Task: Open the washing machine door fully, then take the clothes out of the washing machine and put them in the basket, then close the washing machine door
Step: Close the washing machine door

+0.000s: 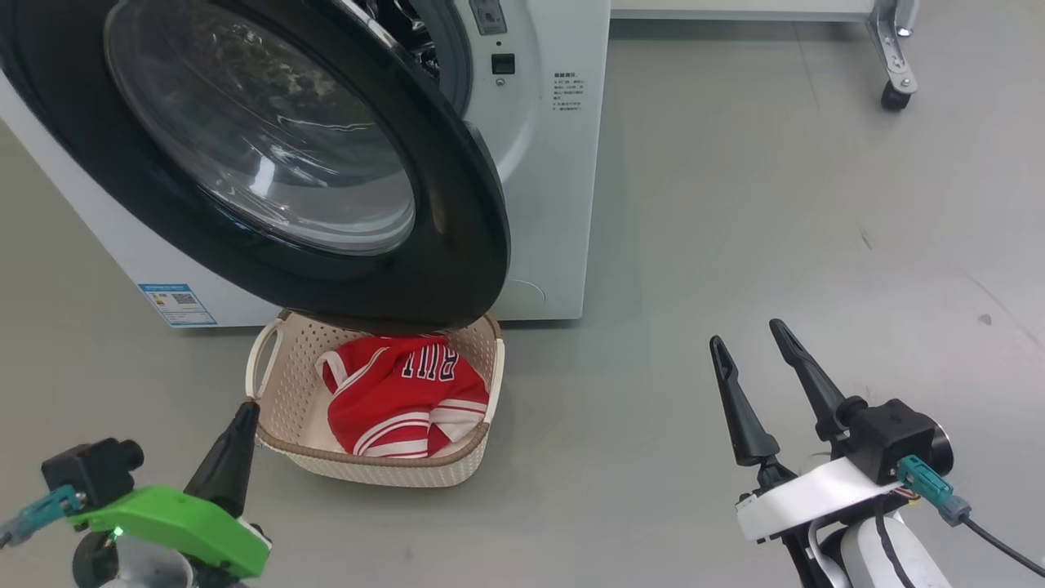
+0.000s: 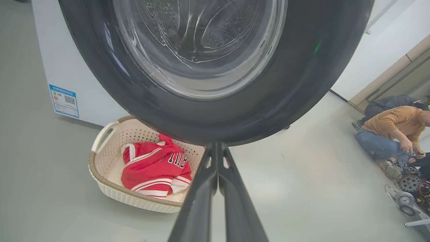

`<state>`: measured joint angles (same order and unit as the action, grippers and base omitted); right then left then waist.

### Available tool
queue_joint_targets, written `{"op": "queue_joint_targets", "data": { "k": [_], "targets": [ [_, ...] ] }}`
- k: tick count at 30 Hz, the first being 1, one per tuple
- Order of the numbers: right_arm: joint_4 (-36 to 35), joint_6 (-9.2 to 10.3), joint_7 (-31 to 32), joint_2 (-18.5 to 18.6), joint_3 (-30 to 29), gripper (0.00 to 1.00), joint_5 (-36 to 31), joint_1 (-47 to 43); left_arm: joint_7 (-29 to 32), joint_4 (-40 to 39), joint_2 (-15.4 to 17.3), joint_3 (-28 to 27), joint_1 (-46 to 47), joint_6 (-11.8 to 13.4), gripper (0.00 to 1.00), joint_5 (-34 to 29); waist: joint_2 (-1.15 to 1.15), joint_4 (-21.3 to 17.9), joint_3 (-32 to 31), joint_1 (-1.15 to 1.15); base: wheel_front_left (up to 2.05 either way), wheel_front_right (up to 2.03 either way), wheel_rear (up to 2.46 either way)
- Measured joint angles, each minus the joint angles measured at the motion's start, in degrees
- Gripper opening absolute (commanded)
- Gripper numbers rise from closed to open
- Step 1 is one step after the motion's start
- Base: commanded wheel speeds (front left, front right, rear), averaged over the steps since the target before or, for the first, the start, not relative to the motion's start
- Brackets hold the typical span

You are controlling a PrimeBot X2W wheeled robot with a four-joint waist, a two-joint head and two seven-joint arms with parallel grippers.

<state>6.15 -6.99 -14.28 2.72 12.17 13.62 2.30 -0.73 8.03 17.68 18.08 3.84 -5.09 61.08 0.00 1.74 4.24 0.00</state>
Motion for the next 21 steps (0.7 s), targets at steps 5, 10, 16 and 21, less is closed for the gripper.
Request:
{"op": "queue_joint_targets", "data": {
  "k": [5, 10, 16, 21],
  "targets": [
    [0.00, 0.00, 0.00, 0.00, 0.52, 1.00, 0.00, -0.52, -7.36, 0.36, 2.52, 1.53, -1.82, 0.59, 0.00, -11.14, 0.00, 1.35, -1.15, 0.00, 0.00, 0.00, 0.00],
    [0.01, 0.00, 0.00, -0.02, 1.22, 1.00, 0.00, -0.53, -15.52, 0.78, 3.46, 2.22, -3.44, 4.42, 0.00, -20.98, 0.00, 1.77, -1.65, 0.00, 0.00, 0.00, 0.00],
    [0.08, 0.00, 0.00, -0.02, 1.29, 1.00, 0.00, -0.69, -14.62, -0.02, 3.41, 3.22, -4.20, 8.56, 1.00, -29.14, 0.00, 1.67, -1.52, 0.00, 0.00, 0.00, 0.00],
    [0.22, 0.00, 0.00, -0.02, 1.22, 1.00, -0.02, -0.78, -14.37, -0.65, 1.58, 3.42, -4.58, 9.93, 1.00, -32.09, 0.00, 1.53, -0.93, 0.00, 0.00, 0.00, 0.00]
  ]
}}
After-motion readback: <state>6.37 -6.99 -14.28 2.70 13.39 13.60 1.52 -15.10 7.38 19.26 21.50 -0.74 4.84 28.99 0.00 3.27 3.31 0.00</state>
